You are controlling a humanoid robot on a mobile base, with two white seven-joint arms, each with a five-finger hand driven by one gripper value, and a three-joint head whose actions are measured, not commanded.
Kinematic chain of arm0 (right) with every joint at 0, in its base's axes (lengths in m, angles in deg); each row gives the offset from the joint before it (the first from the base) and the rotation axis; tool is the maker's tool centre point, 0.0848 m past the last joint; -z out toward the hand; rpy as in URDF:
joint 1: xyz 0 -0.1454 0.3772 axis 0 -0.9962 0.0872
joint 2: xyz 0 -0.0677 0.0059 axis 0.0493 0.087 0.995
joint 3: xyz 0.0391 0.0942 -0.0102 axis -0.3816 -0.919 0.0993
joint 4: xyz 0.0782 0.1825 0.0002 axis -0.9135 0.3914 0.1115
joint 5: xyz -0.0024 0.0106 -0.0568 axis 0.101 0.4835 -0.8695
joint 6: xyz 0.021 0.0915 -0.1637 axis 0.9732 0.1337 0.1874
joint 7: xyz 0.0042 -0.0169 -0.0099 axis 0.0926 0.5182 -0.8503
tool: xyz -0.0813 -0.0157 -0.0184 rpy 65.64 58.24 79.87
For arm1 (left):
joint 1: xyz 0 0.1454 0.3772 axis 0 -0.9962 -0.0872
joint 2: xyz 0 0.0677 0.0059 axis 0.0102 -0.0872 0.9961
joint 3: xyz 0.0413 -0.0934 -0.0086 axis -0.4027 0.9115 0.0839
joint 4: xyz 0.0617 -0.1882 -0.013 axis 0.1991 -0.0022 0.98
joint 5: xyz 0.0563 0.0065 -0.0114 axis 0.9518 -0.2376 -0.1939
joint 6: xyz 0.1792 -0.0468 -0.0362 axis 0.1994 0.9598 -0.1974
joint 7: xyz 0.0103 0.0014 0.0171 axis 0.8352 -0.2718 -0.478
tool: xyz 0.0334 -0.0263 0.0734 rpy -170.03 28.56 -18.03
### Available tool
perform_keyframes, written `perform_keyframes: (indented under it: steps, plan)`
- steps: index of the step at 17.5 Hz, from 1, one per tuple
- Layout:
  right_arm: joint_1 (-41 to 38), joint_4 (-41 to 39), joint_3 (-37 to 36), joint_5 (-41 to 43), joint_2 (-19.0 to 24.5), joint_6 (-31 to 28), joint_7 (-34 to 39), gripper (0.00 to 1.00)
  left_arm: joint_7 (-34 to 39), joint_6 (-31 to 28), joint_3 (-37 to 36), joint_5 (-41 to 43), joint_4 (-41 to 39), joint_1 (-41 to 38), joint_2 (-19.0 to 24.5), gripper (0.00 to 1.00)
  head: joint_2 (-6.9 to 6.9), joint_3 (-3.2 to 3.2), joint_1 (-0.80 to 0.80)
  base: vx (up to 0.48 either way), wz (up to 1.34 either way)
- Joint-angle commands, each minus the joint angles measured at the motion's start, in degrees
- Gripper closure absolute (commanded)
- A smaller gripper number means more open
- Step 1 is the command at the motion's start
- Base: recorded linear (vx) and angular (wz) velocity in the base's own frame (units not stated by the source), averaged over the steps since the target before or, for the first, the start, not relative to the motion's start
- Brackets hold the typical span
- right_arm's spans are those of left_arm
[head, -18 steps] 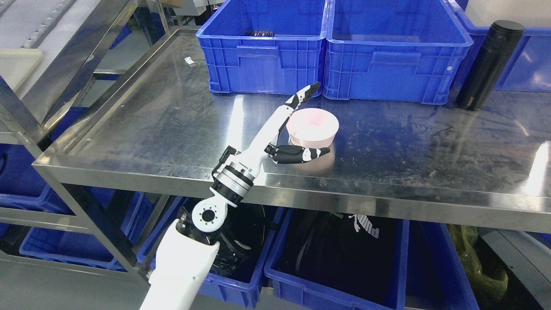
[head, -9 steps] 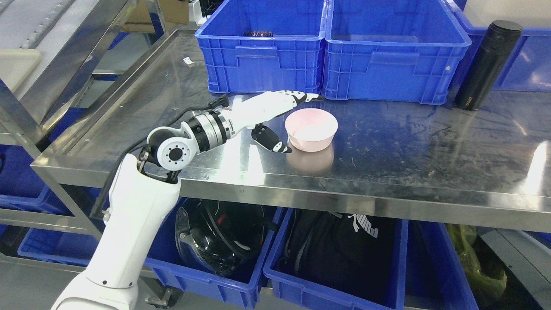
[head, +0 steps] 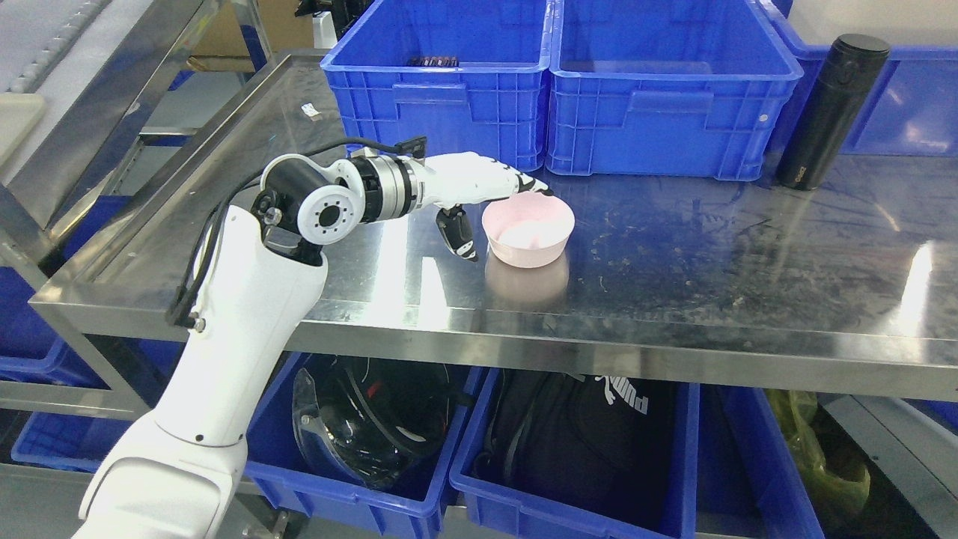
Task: Stack pink IKEA bowl on shelf middle layer
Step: 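Reach the left hand toward the pink bowl on the steel table, then grasp the pink bowl rim with the left hand and lift it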
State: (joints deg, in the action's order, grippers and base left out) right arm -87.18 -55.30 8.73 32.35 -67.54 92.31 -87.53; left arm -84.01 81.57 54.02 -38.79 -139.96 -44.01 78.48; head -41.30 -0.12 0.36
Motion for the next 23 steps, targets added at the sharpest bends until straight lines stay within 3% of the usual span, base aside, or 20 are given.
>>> perform_keyframes:
  steps: [1,8,15,19,22,23]
  plan:
    - [-0.17,-1.00,0.00,0.00,-1.00,0.02,-0.02,0.00,-0.29,0.84,-6.97,5.74,11.87,4.34,-6.61,0.06,0.00,0.00,0.00,0.018,-0.07]
    - [-0.17,-1.00,0.00,0.00,-1.00,0.02,-0.02,0.00,-0.29,3.31,-6.97,6.89,18.73,4.60,-9.85,0.12,0.00,0.00,0.00,0.004,-0.01]
    - [-0.17,-1.00,0.00,0.00,-1.00,0.02,-0.02,0.00,-0.20,4.19,-6.00,9.52,22.78,4.60,-11.23,0.26,0.00,0.00,0.00,0.000,0.00]
    - [-0.17,-1.00,0.00,0.00,-1.00,0.02,-0.02,0.00,-0.73,8.83,-1.53,9.52,23.04,4.34,-11.23,0.52,0.00,0.00,0.00,0.000,0.01]
    - [-0.18,-1.00,0.00,0.00,-1.00,0.02,-0.02,0.00,-0.91,14.80,3.30,9.17,23.92,3.81,-11.23,0.81,0.00,0.00,0.00,-0.007,0.04]
    - [-0.17,-1.00,0.00,0.00,-1.00,0.02,-0.02,0.00,-0.91,16.39,4.71,9.08,24.27,3.64,-11.23,0.85,0.00,0.00,0.00,-0.006,0.05]
